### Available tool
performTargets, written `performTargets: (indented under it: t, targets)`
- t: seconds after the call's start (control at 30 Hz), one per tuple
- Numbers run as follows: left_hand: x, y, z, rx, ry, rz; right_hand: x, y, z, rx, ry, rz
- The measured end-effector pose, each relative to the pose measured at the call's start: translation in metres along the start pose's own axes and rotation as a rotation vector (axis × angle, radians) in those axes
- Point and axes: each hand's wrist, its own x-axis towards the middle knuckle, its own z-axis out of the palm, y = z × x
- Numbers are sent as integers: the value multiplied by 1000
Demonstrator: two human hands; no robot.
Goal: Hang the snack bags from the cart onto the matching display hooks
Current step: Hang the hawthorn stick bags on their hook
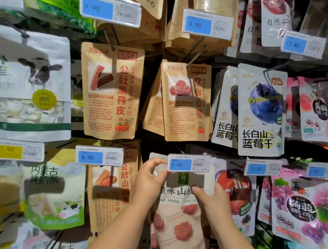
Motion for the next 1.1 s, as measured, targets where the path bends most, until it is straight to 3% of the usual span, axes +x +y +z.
performTargets:
  t: [0.37,0.73,0.97,1.1]
  targets:
    - [17,-6,3,67,13,-61,16,3,22,-118,110,40]
    - [-28,-11,6,184,189,-177,-8,23,16,-157,183,132]
    - [-91,-33,37,112,56,-175,-67,41,-9,-202,315,141]
    - [-143,-41,72,92,-117,-103,-118,63,-51,-317,349,185]
